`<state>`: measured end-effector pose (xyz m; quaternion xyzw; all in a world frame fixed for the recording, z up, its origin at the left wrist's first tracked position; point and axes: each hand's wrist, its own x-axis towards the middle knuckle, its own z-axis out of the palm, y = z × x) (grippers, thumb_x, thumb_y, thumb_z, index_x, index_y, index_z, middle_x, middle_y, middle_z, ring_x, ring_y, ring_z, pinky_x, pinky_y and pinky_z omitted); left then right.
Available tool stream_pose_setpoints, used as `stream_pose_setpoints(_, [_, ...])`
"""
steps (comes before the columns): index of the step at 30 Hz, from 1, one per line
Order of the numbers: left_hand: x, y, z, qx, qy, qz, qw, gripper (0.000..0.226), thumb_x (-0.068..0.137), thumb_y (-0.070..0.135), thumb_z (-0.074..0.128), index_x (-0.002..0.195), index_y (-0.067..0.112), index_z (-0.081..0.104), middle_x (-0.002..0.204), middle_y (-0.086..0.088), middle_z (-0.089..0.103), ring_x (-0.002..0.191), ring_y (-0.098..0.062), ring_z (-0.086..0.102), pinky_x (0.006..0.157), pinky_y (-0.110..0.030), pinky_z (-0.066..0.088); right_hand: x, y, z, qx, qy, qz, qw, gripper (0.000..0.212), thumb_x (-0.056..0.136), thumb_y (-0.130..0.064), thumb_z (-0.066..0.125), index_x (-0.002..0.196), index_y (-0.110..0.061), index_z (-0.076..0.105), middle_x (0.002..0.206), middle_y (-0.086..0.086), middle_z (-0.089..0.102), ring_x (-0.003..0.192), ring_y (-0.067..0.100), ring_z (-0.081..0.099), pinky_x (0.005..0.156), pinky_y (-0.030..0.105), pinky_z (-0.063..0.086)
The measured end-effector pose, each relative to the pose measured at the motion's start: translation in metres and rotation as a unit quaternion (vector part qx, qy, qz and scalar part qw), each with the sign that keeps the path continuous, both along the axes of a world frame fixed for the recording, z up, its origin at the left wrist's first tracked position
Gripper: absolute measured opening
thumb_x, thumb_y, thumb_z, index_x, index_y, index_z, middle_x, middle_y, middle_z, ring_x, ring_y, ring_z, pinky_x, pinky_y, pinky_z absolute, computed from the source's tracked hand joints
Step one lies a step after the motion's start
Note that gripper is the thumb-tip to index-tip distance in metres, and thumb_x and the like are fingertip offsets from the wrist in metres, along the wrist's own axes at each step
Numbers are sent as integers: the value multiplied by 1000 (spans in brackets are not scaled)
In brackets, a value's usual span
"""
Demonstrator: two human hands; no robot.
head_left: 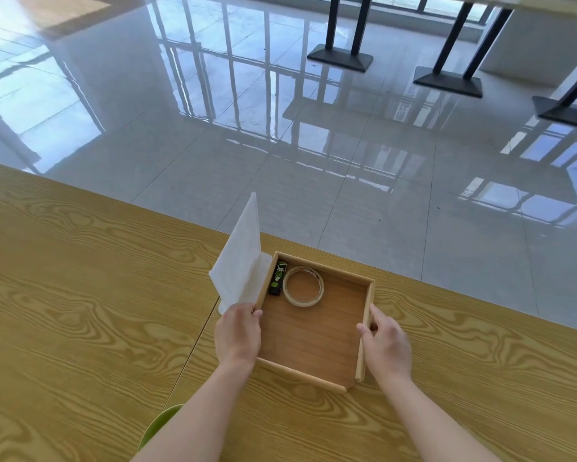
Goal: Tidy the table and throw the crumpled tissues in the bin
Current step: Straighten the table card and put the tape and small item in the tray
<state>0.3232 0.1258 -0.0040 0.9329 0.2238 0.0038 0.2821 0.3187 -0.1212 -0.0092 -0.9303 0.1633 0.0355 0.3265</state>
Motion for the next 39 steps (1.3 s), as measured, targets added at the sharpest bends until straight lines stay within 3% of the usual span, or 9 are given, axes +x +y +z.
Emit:
stream_pose_setpoints(13, [-2,-4,-4,26,3,-24,999,21,96,22,57,76,16,60,75,4,55,70,-21,55,60,-31,36,1,-1,2,5,8,-3,1000,52,95,-19,63,145,-17,47,134,8,60,123,28,56,96,41,48])
stream_pose_setpoints(18, [-4,-6,-2,45,1,-64,997,9,96,21,54,97,15,60,87,1,60,83,-24,61,66,-32,42,3,1,1,5,11,-6,1000,50,96,-19,62,143,-17,47,133,8,61,121,28,57,93,40,48])
stream_pose_setpoints(24, [-8,-8,1,64,23,-97,993,28,92,6,44,115,12,60,98,-4,64,88,-25,63,72,-34,50,3,1,1,4,18,-6,1000,49,96,-19,62,143,-18,47,132,7,61,120,28,57,90,36,46])
stream_pose_setpoints(32, [-10,-13,11,92,63,-148,983,37,90,16,48,127,10,48,111,-7,57,99,-23,59,75,-29,49,2,-5,8,33,48,7,998,52,97,-29,59,145,-22,42,132,7,61,119,27,56,95,41,47])
stream_pose_setpoints(39, [-17,-27,28,154,23,-218,963,60,87,21,52,145,14,38,121,-8,55,102,-24,57,85,-34,51,-3,-12,23,23,79,23,996,56,96,-38,59,145,-18,42,134,10,55,119,25,55,96,40,48])
